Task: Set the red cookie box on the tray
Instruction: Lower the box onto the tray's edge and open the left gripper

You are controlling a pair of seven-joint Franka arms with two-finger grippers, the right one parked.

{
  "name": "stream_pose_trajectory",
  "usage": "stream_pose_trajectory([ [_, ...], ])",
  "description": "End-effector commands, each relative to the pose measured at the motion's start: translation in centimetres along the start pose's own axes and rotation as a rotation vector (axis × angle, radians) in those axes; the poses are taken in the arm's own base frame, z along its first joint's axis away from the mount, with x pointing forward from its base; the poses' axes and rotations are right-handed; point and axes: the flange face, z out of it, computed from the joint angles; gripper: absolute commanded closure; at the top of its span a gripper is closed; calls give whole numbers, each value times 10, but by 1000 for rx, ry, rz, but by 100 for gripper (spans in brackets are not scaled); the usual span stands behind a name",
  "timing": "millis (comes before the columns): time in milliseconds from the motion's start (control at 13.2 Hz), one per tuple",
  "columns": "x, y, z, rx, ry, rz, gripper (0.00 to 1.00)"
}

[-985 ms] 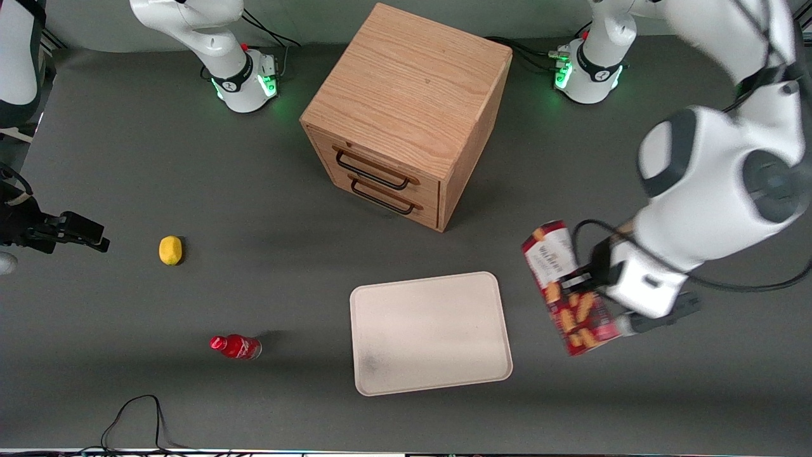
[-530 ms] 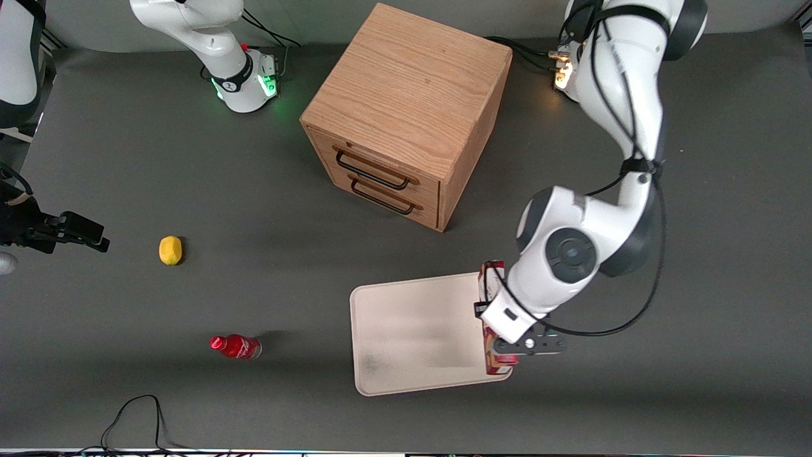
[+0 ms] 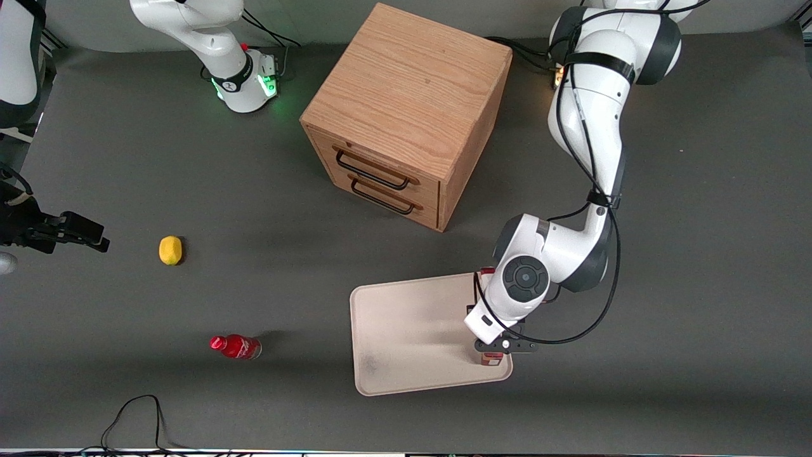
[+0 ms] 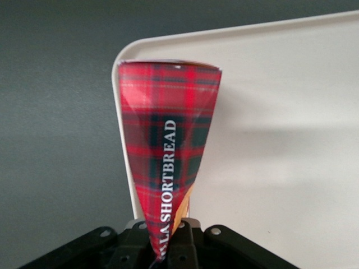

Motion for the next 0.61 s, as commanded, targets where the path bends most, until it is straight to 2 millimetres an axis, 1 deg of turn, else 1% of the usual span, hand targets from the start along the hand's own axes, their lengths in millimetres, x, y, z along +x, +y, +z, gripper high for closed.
stream_pose_trajectory([
  [0, 2, -3, -3, -3, 47, -17, 5],
  [76, 3, 1, -3, -20, 85, -18, 0],
  [152, 4, 0, -1, -27, 96, -44, 0],
  [227, 4, 1, -4, -31, 99, -69, 0],
  [303, 4, 1, -10, -32, 100, -79, 0],
  [379, 7, 1, -33, -48, 118, -88, 0],
  [455, 7, -3, -55, -57, 127, -97, 0],
  [530, 5, -14, -83, -70, 137, -111, 0],
])
